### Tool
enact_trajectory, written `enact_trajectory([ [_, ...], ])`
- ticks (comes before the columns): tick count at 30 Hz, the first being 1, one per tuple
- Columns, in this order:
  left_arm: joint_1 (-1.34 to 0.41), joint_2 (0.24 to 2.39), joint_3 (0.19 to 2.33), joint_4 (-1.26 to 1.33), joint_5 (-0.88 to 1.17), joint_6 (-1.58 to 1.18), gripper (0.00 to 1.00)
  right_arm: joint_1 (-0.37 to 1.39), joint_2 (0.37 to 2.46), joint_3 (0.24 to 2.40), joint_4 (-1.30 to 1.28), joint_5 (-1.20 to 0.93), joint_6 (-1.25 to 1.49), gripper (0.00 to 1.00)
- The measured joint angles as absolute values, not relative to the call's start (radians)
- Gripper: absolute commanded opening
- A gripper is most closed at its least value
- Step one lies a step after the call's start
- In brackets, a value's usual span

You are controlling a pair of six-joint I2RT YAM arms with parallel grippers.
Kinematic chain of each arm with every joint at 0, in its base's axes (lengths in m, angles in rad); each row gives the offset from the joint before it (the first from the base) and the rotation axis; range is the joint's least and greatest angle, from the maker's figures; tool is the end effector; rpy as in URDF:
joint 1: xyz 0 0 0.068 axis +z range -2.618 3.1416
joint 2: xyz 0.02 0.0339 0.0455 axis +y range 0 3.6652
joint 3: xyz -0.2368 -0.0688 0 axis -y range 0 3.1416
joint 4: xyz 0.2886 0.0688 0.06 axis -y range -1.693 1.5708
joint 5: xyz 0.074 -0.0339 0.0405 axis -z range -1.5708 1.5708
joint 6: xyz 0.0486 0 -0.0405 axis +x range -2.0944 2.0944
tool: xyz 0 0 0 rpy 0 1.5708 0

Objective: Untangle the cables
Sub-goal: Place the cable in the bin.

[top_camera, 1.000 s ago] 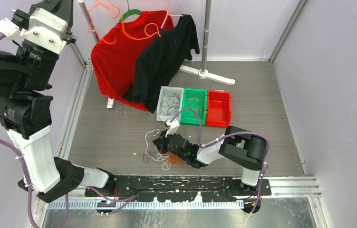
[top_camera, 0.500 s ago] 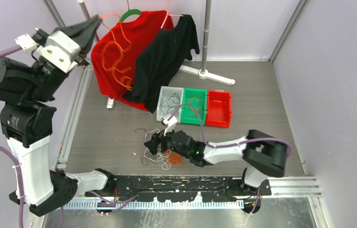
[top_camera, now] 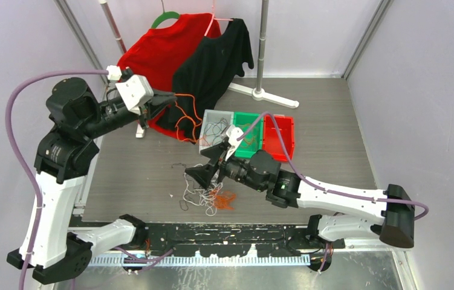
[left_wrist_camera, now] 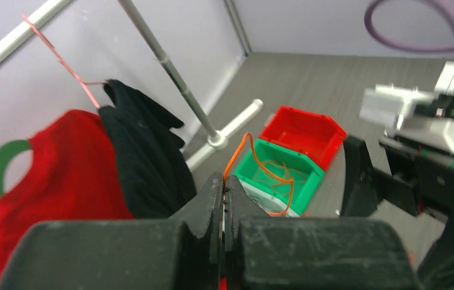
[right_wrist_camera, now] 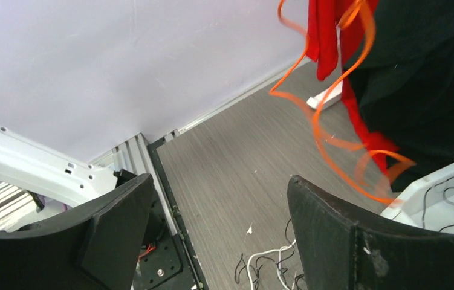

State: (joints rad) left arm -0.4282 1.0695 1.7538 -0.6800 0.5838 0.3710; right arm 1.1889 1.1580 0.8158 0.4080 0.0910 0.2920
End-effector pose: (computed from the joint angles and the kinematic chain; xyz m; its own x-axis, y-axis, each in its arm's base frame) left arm 0.1767 -0.1101 0.5506 0.3110 0.1906 -0.9311 0.7888 0.4947 0.3648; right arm 0.1305 0.3131 0.2981 -0.2328 0.1895 -0.9539 -0.8597 0.4184 0.2930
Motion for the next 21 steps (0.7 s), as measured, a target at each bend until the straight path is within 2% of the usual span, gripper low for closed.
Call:
enact_trajectory([
  [12,-0.428,1.037,1.708,-0.73,0.677,0.293,0.0,1.132,1.143,0.892,0.352,0.143,0.209,0.83],
  [17,-0.428,1.031,1.702,-0.733,0.694,0.27,0.0,1.045,1.229,0.942,0.374,0.08,0.263,0.72],
  [21,-0.428,1.031,1.695,-0.734,0.701,0.258,0.0,0.994,1.29,0.962,0.413,0.022,0.327,0.53],
])
